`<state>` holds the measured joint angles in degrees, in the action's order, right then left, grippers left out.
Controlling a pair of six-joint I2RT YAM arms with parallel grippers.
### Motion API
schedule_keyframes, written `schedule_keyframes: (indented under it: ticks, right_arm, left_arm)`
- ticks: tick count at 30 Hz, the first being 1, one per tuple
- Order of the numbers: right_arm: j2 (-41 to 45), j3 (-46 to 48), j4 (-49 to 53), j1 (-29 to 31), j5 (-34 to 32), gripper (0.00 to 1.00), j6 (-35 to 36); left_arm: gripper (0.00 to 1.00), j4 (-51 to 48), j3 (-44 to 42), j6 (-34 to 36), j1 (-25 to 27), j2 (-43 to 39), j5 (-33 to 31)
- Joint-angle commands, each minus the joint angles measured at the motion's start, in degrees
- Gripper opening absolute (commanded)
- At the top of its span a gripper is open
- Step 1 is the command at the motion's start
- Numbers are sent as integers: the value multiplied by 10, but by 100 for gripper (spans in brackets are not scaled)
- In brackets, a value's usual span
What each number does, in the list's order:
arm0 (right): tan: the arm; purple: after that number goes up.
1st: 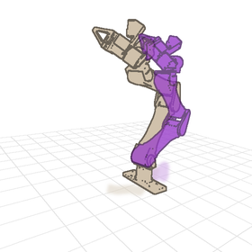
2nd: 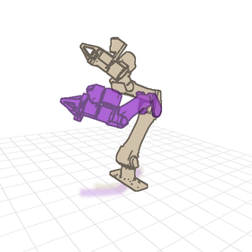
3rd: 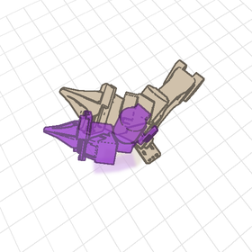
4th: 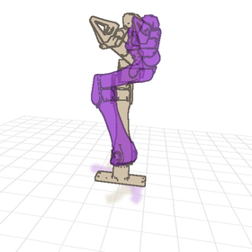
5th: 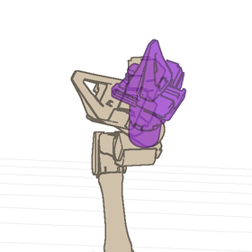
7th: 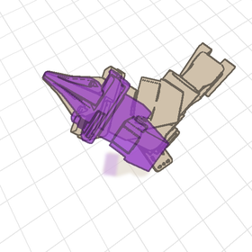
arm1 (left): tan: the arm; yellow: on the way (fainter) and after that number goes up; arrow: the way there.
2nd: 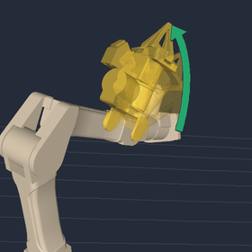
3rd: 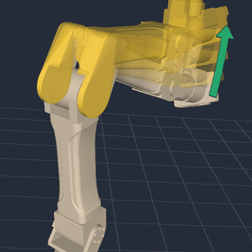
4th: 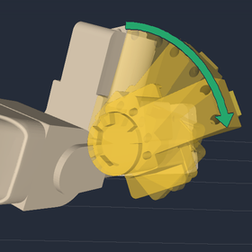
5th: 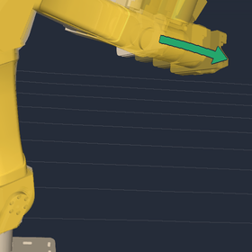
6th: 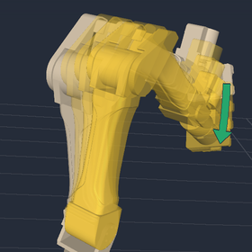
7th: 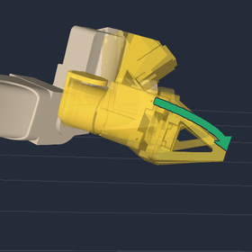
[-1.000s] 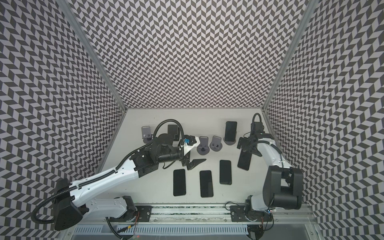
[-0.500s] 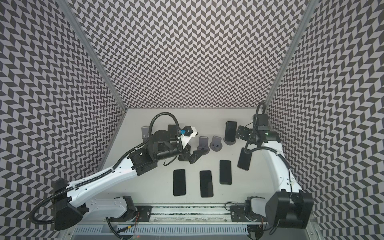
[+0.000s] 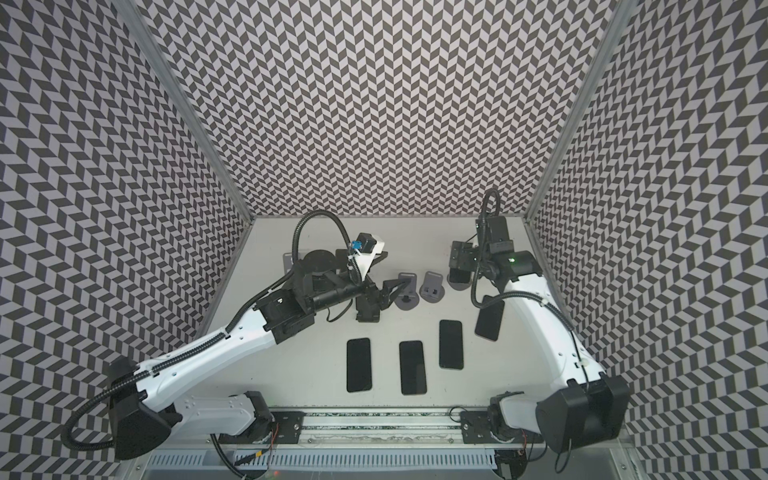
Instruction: Remove the phone from the phone stand
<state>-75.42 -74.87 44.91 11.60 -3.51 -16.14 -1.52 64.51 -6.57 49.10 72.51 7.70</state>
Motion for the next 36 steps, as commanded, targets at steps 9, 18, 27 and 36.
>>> schedule_keyframes:
  ticks: [9, 18, 27, 36]
  right_arm:
    - [-30, -28, -26, 24, -69, 91, -13]
    - [-38, -9, -97, 26, -90, 90, -8]
    - [-53, 1, -149, 26, -104, 89, 6]
    - [-45, 50, -213, 26, -84, 92, 12]
  left_arm:
    - [100, -21, 11, -67, -73, 18, 9]
    - [100, -22, 11, -60, -99, 31, 15]
    - [100, -40, 39, -29, -113, 67, 17]
    - [100, -55, 60, 5, -119, 99, 24]
